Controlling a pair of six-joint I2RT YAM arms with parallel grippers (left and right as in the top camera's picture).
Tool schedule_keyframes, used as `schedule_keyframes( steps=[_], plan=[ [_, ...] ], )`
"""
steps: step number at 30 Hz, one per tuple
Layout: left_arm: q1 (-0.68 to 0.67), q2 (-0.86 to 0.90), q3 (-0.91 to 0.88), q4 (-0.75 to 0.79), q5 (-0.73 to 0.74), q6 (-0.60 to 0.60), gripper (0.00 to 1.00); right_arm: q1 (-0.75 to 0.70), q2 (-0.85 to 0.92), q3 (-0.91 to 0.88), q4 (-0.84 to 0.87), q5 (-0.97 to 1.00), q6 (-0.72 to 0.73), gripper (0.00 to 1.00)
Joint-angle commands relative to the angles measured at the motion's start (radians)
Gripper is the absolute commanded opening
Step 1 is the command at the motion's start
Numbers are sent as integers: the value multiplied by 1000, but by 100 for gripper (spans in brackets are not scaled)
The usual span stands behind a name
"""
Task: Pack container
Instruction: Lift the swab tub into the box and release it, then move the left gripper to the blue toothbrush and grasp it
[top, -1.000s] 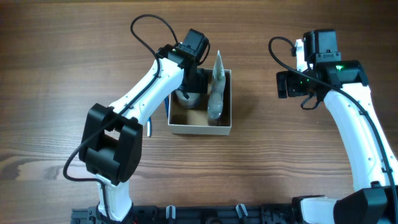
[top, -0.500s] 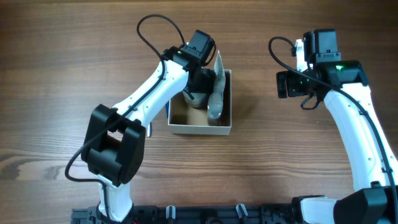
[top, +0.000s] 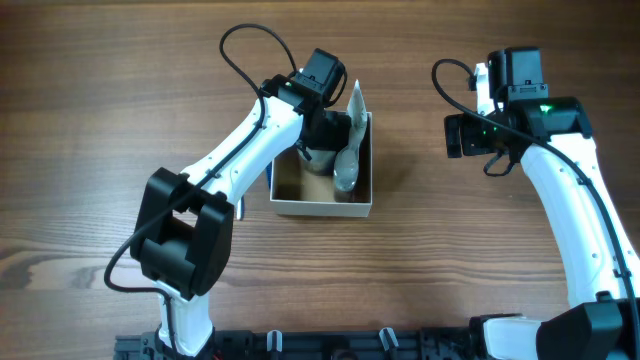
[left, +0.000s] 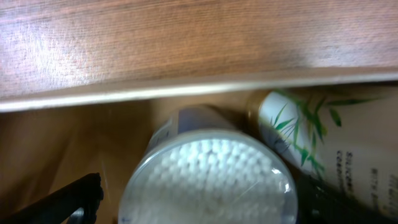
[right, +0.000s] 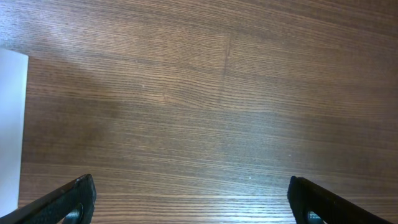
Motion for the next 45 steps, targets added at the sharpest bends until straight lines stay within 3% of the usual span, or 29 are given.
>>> schedule_keyframes(
  steps=[1, 9, 16, 23, 26, 32, 37, 40, 45],
  plan=[
    [-2, -50, 14, -19, -3, -4, 100, -5, 8, 6, 4, 18, -8, 100],
    [-2, -216, 44, -51, -38, -1, 100, -5, 8, 6, 4, 18, -8, 100],
    [19, -364, 44, -138, -115, 149, 100, -5, 8, 6, 4, 18, -8, 100],
    [211, -383, 24, -354, -180, -26, 100, -5, 8, 6, 4, 18, -8, 100],
    [301, -382, -22, -337, -130, -61, 100, -5, 8, 6, 4, 18, -8, 100],
    [423, -330, -162, -203, 0, 5, 99, -5, 8, 6, 4, 18, -8, 100],
    [438, -217, -247, -142, 64, 102, 87, -5, 8, 6, 4, 18, -8, 100],
    [438, -143, -250, -126, 85, 134, 72, -5, 8, 6, 4, 18, -8, 100],
    [438, -56, -250, -53, 81, 135, 69, -5, 8, 6, 4, 18, -8, 100]
  ],
)
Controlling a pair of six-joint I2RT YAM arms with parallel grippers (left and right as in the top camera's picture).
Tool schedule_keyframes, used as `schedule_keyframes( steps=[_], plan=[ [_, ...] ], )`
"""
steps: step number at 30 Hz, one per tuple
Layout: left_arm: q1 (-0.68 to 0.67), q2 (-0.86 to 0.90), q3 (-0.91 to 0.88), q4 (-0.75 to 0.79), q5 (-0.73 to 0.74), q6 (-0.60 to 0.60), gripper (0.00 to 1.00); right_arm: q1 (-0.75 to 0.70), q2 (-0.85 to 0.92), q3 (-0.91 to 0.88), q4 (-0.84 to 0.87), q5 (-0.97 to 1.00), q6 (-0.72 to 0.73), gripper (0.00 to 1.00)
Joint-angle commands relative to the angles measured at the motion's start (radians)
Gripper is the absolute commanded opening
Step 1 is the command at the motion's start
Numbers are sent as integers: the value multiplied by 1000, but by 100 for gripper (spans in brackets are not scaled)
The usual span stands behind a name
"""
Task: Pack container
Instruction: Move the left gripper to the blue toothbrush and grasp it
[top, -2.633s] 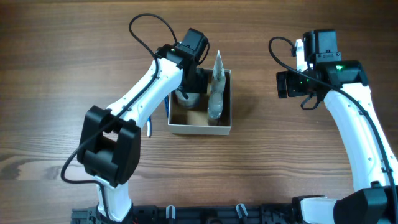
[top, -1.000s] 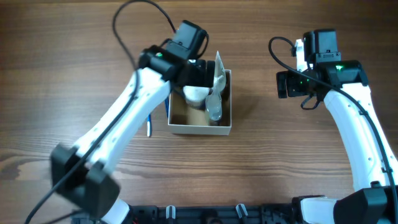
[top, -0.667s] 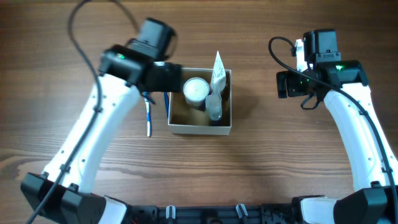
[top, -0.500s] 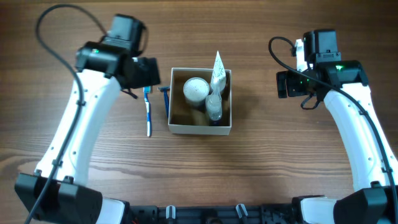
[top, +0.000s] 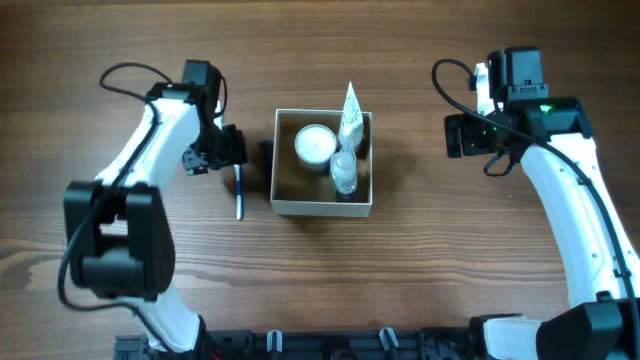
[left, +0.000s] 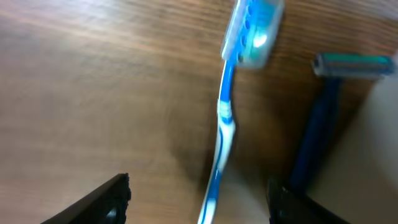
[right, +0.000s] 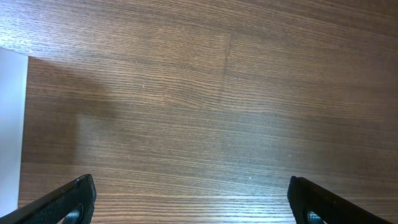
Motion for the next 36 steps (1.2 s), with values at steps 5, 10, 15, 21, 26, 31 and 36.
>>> schedule_keyframes(
  steps=[5, 10, 15, 21, 26, 31, 36],
  plan=[
    [3, 92, -3, 105, 27, 32, 65, -5, 8, 6, 3, 18, -8, 100],
    [4, 125, -3, 134, 27, 32, 59, -5, 8, 6, 4, 18, -8, 100],
    [4, 141, -3, 140, 27, 32, 35, -5, 8, 6, 5, 18, -8, 100],
    [4, 141, -3, 136, 26, 55, 4, -5, 8, 6, 6, 18, -8, 100],
    [4, 125, 1, 101, 19, 55, 4, -5, 8, 6, 9, 18, -8, 100],
    [3, 53, 58, -2, 19, 54, 4, -5, 8, 6, 13, 18, -8, 100],
    [-33, -86, 159, -129, 20, 23, 4, -5, 8, 6, 29, 18, -8, 100]
  ],
)
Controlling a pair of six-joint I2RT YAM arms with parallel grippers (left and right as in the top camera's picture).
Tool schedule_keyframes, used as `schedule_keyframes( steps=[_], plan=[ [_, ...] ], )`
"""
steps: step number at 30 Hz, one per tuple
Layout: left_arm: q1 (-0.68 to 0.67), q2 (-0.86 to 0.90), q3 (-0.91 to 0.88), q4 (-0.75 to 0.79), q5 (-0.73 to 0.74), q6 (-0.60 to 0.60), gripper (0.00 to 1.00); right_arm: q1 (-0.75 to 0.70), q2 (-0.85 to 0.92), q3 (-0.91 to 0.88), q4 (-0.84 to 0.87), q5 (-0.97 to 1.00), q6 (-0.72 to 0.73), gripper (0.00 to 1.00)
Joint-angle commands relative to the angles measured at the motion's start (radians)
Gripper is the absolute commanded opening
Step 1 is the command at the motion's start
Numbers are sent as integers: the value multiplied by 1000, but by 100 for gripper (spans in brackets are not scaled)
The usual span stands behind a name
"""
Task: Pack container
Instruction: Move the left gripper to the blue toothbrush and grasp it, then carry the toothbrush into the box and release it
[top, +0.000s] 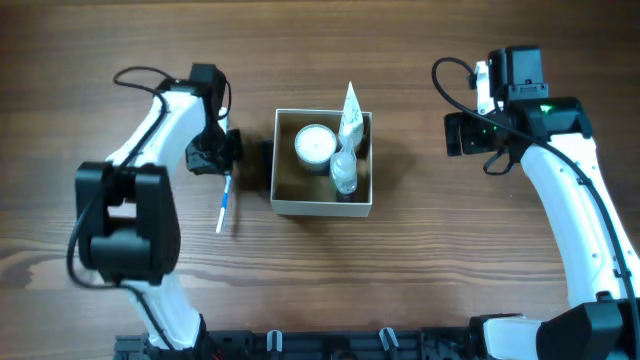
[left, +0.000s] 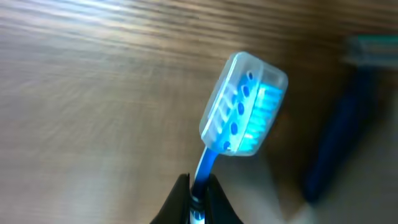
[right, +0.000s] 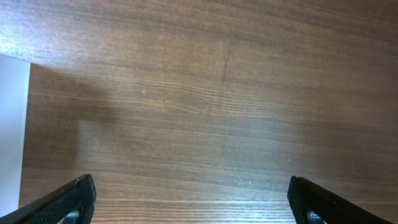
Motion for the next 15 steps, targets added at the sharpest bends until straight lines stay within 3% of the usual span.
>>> schedule_keyframes(
  steps=[1, 7, 15],
  plan=[
    [-45, -181, 102, -39, 10, -26, 4, -5, 8, 6, 9, 18, -8, 100],
    [-188, -356, 106, 27, 15, -148, 4, -5, 8, 6, 9, 18, -8, 100],
    [-360, -319, 98, 157, -116, -236, 4, -5, 8, 6, 9, 18, -8, 100]
  ],
)
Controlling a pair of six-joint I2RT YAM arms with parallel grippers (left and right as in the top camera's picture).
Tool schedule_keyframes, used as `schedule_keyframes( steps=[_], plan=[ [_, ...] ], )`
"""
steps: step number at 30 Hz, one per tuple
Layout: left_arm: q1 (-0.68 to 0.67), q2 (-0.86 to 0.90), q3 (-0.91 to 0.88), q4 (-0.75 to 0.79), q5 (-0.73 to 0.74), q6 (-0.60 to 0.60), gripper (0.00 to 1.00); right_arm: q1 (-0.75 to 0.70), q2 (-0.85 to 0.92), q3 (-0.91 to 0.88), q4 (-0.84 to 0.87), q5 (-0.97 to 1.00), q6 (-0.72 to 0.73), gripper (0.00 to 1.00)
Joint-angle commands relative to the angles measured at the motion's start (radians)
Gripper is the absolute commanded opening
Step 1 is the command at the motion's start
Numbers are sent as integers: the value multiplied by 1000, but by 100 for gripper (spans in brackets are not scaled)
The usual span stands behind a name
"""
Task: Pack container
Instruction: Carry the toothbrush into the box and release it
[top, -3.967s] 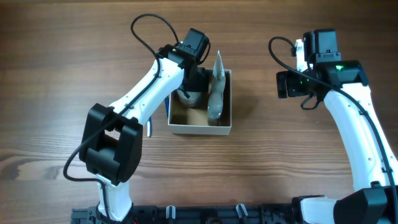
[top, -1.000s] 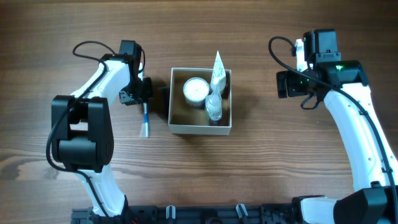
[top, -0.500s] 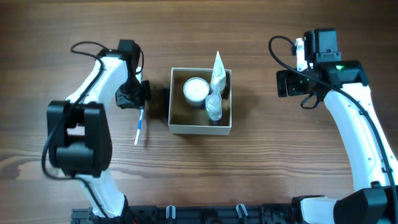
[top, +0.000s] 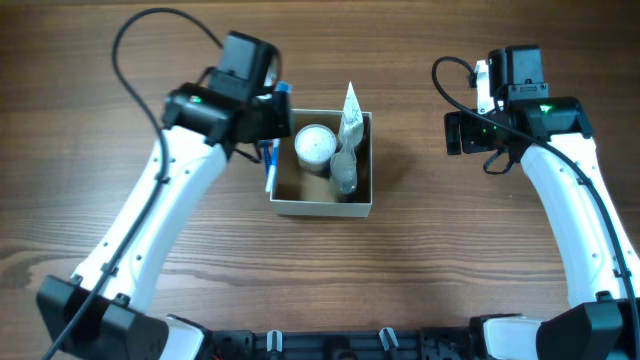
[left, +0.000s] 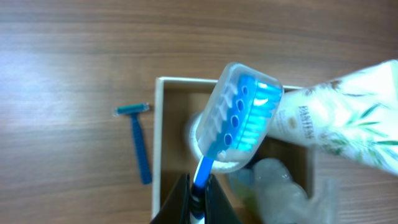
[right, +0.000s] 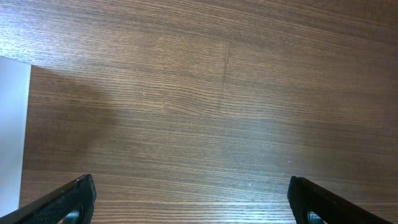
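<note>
A blue toothbrush with a clear cap over its head (left: 244, 118) is held up over the open cardboard box (top: 322, 207); my left gripper (left: 198, 186) is shut on its handle. In the box stand a cotton swab jar (top: 314, 145), a white leaf-print tube (top: 350, 108) and a clear bottle (top: 345, 172). A blue razor (left: 138, 149) lies on the table just left of the box wall (left: 157, 143). My right gripper (right: 193, 202) hangs open over bare table, right of the box, with nothing between its fingers.
The wooden table (top: 480, 260) stretches around the box on all sides. A white strip of the box's side (right: 12, 124) shows at the left edge of the right wrist view. The left arm (top: 170, 200) reaches diagonally from the front left.
My left gripper, shut on the toothbrush, was low over the table left of the box beside the razor; now it is higher and over the box's left part. The right arm stayed still.
My left gripper was first inside the box, its fingers around the cotton swab jar. Then it hung open over the toothbrush and razor left of the box, the jar standing in the box. Then it was shut on the toothbrush, which is now over the box.
</note>
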Motion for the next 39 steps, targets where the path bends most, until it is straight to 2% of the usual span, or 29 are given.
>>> schedule_keyframes(
  steps=[1, 11, 26, 30, 34, 39],
  plan=[
    [-60, 65, -5, 43, -88, -63, 4, -5, 8, 6, 6, 18, -8, 100],
    [-76, 195, -5, 77, -190, -85, 4, -5, 8, 6, 6, 18, -8, 100],
    [-76, 203, -5, 5, -192, -85, 5, -5, 8, 6, 6, 18, -8, 100],
    [-76, 203, -5, 6, -192, -86, 14, -5, 8, 6, 6, 18, -8, 100],
    [-75, 196, -5, 26, -192, -86, 29, -5, 8, 6, 6, 18, -8, 100],
    [-75, 142, -1, 51, -193, -85, 36, -5, 8, 6, 6, 18, -8, 100]
  ],
)
